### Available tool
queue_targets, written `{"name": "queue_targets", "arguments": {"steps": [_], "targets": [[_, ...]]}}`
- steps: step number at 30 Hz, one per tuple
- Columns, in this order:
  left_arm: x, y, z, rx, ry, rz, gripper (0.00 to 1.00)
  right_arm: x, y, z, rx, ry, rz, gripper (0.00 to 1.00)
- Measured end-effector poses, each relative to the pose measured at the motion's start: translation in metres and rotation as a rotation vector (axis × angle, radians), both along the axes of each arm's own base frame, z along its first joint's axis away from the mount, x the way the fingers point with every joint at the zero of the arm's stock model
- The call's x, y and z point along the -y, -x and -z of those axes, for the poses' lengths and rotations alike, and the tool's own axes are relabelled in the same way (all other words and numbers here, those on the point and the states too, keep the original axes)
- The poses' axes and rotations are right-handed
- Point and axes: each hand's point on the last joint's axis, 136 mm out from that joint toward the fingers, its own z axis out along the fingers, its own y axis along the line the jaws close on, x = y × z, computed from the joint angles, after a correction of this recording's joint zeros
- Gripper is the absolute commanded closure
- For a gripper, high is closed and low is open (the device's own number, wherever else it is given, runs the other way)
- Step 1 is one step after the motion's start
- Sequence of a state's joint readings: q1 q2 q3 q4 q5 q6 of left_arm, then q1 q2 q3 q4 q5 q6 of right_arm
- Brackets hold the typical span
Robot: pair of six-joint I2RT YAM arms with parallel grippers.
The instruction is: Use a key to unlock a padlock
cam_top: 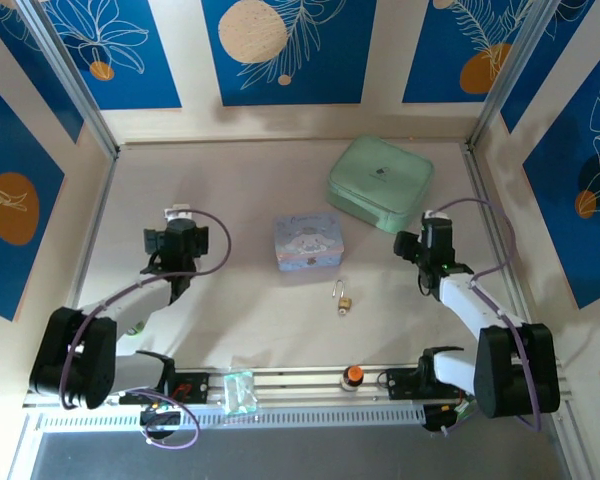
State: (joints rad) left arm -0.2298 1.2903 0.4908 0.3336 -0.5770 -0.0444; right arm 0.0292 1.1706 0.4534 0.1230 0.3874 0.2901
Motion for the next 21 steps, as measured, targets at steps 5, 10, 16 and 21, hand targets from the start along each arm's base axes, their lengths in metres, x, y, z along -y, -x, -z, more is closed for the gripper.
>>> {"name": "queue_targets", "arguments": {"steps": [5,10,16,21], "targets": [[-0.021,-0.002,0.032,0.015,0.048,-0.019,0.01,-0.001,-0.008,0.012,0.077,0.001,-0.024,0.25],[-0.011,-0.018,0.044,0.049,0.108,0.071,0.01,-0.009,-0.028,-0.005,0.21,0.012,-0.085,0.26],[0.008,-0.028,0.041,0.11,0.139,0.184,0.01,-0.021,-0.05,0.016,0.223,0.04,-0.162,0.0],[0.012,-0.033,0.032,0.152,0.143,0.209,0.01,-0.025,-0.053,0.016,0.226,0.043,-0.19,0.01]]}}
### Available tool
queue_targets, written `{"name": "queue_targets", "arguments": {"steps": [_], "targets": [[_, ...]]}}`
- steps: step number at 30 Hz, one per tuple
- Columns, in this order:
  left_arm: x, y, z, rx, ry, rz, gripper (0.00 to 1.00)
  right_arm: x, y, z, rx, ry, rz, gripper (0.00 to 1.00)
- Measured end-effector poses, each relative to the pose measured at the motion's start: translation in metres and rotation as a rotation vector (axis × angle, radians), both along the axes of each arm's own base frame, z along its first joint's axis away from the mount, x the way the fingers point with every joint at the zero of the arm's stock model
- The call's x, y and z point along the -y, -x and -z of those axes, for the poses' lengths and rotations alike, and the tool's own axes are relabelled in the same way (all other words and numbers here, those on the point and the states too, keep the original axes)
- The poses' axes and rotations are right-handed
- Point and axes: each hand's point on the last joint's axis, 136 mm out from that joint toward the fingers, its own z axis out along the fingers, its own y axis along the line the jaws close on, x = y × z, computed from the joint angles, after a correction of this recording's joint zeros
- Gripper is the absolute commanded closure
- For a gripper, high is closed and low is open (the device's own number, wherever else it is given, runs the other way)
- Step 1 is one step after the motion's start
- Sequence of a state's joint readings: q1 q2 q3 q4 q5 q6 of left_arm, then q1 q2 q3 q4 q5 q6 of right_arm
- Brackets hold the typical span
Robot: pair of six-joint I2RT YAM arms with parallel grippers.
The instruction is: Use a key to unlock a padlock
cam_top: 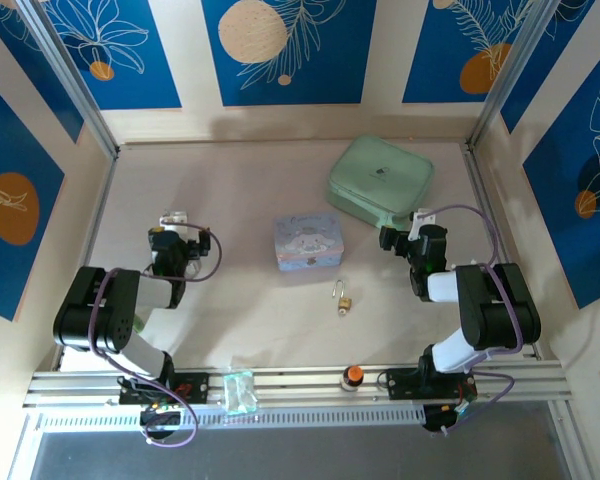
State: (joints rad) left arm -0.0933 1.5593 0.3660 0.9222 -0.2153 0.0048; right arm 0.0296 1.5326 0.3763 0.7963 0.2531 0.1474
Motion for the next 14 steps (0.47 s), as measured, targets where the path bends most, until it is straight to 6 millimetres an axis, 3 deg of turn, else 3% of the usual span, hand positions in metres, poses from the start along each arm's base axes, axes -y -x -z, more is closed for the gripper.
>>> {"name": "queue_targets", "arguments": {"steps": [14], "targets": [[0.0013,-0.0018,-0.0046,0.02,-0.001,0.008,0.01,-0.001,-0.0021,-0.0035,0.013,0.0,-0.006,0.01]]}}
